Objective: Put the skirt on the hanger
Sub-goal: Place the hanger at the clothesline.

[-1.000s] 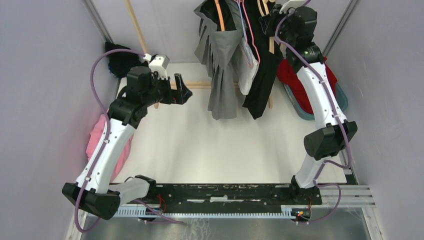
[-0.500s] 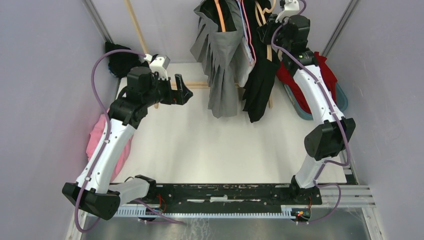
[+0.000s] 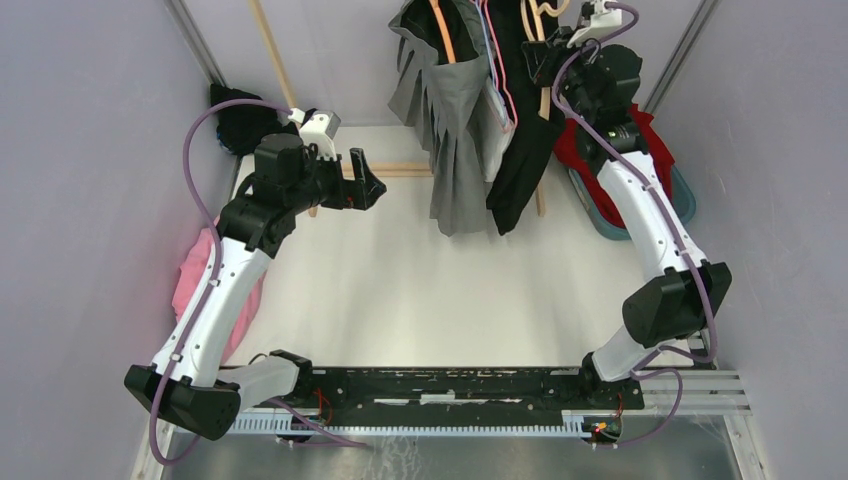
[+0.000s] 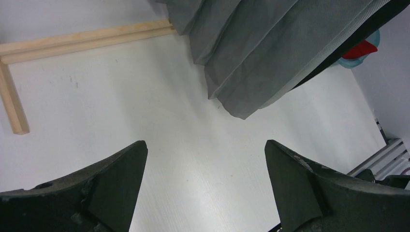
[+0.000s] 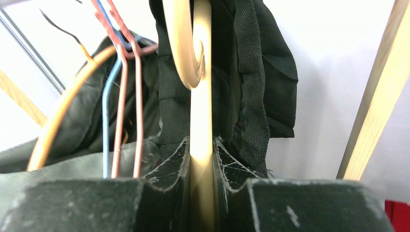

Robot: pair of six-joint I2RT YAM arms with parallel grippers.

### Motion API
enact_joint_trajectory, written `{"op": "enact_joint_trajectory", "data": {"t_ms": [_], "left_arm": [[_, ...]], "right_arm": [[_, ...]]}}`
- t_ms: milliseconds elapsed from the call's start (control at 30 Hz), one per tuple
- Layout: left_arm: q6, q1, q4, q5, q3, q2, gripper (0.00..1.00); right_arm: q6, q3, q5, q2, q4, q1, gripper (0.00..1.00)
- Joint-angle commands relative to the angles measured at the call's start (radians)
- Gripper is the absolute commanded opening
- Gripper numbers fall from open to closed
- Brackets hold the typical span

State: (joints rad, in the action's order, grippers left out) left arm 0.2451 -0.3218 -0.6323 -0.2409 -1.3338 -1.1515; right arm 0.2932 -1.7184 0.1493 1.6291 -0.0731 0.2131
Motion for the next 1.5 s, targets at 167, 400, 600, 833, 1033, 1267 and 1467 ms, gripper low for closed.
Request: {"op": "enact_joint_trajectory", "data": {"t_ms": [167, 400, 600, 833, 1033, 1267, 1467], "left_arm": [[0.026, 0.004, 0.043, -0.023, -0.002, 0.016, 0.98], [0.021, 0.004, 0.03, -0.017, -0.016, 0.019, 0.98], [0.016, 0.003, 0.022, -0.011, -0.022, 0.021, 0.98], [0.011, 0.004, 0.019, -0.007, -0.025, 0.021, 0.98], [0.008, 0.004, 0.019, -0.006, -0.021, 0.019, 0.98], [0.009, 0.004, 0.024, -0.01, -0.016, 0.018, 0.98], [0.01, 0.005, 0.026, -0.01, -0.014, 0.02, 0.97]], "right_arm": [[0.041, -0.131, 0.007, 0.015, -0.189, -0.003, 0.02], [0.068, -0.216, 0.013, 0.113, -0.16, -0.004, 0.02], [0.097, -0.265, 0.017, 0.178, -0.158, -0.003, 0.02], [0.117, -0.319, 0.033, 0.236, -0.141, -0.003, 0.02], [0.129, -0.262, 0.043, 0.213, -0.218, -0.004, 0.02], [0.132, -0.25, 0.034, 0.191, -0.254, -0.003, 0.02], [0.143, -0.281, 0.038, 0.206, -0.254, -0.003, 0.02]]}}
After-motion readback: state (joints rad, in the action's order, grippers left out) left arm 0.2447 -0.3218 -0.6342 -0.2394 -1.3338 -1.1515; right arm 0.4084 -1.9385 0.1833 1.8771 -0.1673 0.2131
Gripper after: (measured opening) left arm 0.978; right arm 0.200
